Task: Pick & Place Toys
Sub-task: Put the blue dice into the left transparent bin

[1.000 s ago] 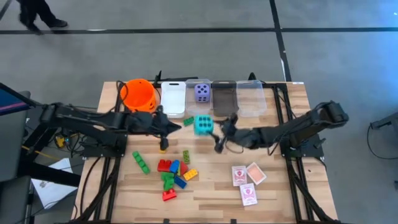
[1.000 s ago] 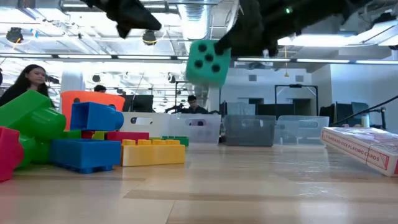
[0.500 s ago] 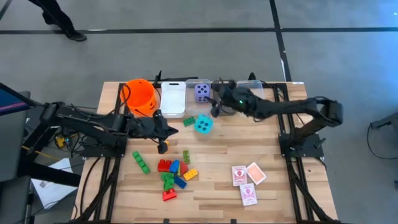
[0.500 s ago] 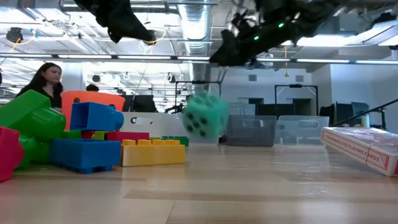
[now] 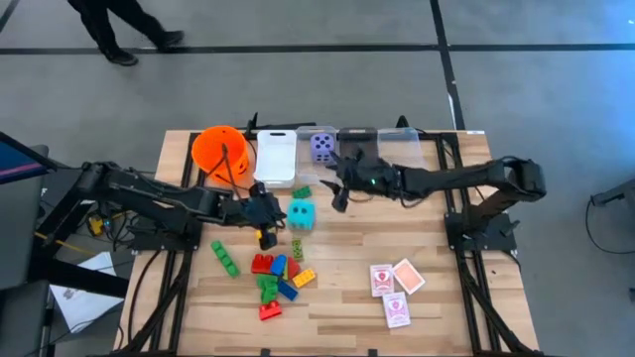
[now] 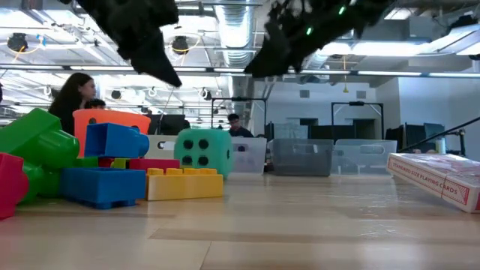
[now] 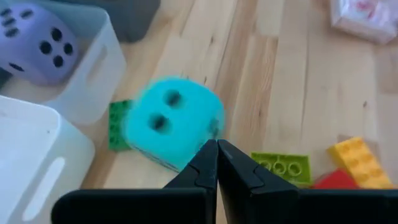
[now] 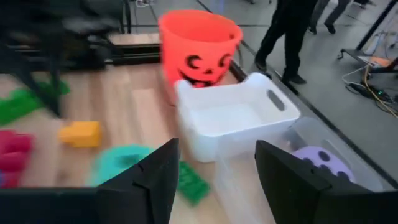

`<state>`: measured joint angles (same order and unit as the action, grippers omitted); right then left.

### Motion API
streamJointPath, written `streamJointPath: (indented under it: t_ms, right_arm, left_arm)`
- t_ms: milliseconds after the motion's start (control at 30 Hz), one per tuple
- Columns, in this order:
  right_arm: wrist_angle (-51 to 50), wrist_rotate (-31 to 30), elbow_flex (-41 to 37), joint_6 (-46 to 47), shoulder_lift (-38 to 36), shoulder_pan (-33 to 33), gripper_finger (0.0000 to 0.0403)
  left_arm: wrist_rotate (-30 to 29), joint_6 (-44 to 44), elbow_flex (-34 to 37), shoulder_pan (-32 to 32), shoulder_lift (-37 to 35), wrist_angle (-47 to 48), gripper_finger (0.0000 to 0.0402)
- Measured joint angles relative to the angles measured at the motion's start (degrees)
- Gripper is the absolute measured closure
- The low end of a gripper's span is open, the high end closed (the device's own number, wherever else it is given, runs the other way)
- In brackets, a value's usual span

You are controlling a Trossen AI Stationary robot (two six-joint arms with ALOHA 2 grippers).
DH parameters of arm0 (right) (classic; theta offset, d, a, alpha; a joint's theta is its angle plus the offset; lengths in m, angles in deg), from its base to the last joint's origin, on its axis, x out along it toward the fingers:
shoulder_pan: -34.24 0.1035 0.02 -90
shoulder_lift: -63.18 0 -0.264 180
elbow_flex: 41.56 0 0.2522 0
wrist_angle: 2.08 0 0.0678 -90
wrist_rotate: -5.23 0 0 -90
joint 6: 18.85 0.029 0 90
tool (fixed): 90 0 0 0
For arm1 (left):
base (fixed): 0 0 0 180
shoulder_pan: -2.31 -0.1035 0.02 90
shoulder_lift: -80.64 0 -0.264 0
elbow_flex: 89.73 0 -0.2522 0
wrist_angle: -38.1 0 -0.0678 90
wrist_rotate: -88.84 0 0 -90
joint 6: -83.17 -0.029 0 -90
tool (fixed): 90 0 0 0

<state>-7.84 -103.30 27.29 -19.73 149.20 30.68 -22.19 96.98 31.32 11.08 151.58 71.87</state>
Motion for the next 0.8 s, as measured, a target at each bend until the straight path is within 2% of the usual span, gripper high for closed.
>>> streamJointPath:
  t_ms: [200, 333, 433, 533, 600, 700, 800]
  right_arm:
    - [-5.3, -14.4, 0.0, 6.1, -1.5, 14.2, 0.0201]
    - [-9.1, -23.2, -0.2, 11.4, -0.3, 20.4, 0.0201]
    - [-9.3, -23.9, -1.1, 17.1, -0.5, 22.3, 0.0201]
    - [-9.0, -24.0, -3.0, 20.2, -0.4, 22.6, 0.02]
    - [-7.8, -24.0, -3.3, 20.9, -0.4, 22.5, 0.0198]
    - [-2.8, -23.5, -4.8, 20.1, 0.6, 21.6, 0.0192]
    - [5.5, -22.7, -7.6, 15.2, 3.5, 20.4, 0.0186]
  left_arm:
    - [0.4, -5.5, 0.0, -0.1, 8.5, -6.4, 0.0395]
    - [5.7, -9.0, 0.0, -0.2, 12.1, -10.6, 0.0372]
    - [9.9, -9.1, 0.0, -0.2, 12.8, -11.1, 0.0337]
    - [10.4, -9.2, 0.0, -0.3, 12.4, -11.2, 0.0295]
    - [9.2, -10.7, 0.0, -0.7, 11.4, -10.9, 0.0266]
    - [4.4, -12.3, 0.0, -1.8, 9.7, -10.2, 0.023]
    - [2.1, -15.2, 0.0, -3.6, 8.3, -9.5, 0.0214]
